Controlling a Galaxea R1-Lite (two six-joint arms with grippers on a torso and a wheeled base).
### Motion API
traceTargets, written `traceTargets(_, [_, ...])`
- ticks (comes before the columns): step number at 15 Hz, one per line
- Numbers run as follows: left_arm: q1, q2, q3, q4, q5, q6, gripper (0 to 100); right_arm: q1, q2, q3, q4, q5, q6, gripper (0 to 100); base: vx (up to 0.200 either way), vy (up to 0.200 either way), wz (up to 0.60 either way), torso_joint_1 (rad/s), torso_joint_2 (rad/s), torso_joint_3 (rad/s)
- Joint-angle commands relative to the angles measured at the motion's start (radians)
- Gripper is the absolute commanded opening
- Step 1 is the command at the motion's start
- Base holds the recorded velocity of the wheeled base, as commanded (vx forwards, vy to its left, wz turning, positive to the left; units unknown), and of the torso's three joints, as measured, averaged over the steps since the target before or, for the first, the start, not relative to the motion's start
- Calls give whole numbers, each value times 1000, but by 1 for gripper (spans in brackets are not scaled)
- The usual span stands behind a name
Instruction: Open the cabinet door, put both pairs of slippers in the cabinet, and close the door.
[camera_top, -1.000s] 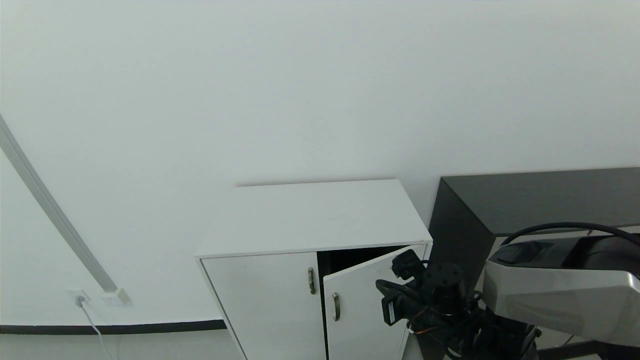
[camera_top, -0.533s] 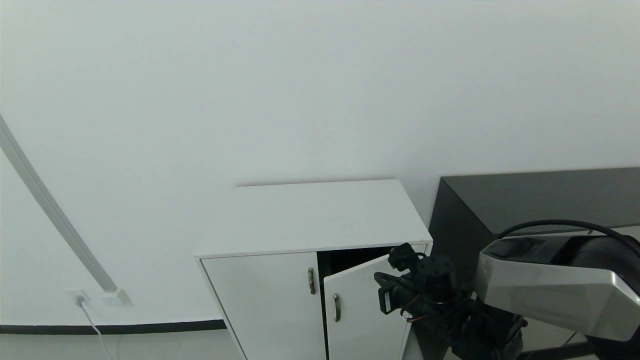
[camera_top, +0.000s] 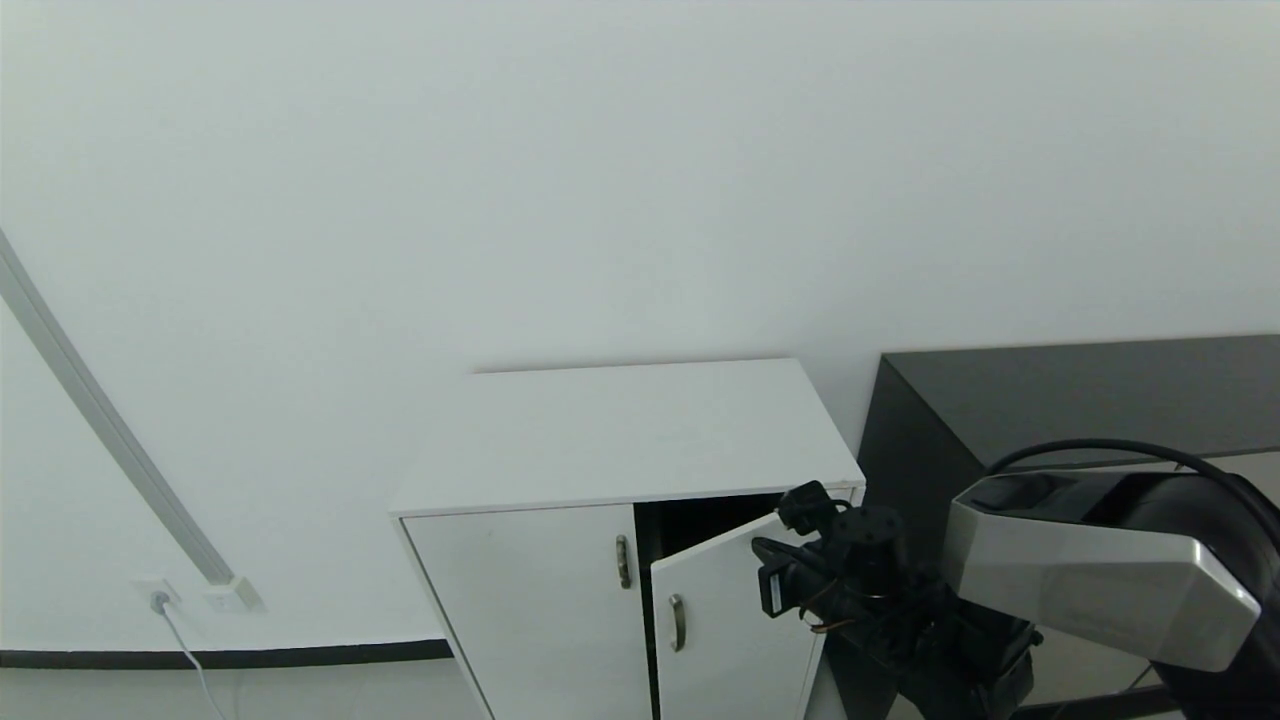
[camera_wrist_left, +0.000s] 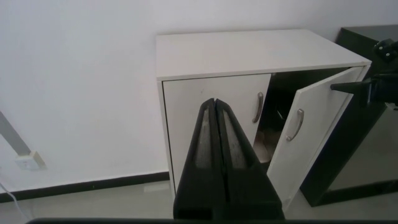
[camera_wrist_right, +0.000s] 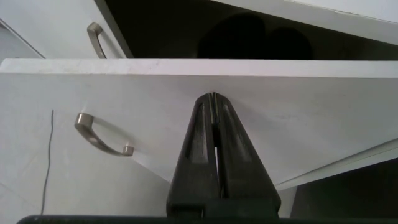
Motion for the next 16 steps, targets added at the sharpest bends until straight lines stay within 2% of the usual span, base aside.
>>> traceTargets(1, [0, 1, 0, 0, 0, 0, 0, -5, 14, -13, 2, -1, 2, 0, 0, 0, 0, 0, 0, 0])
traceTargets(16, [0, 1, 0, 0, 0, -2, 0, -20, 60, -92, 13, -35, 0, 0, 0, 0, 0, 0, 0, 0])
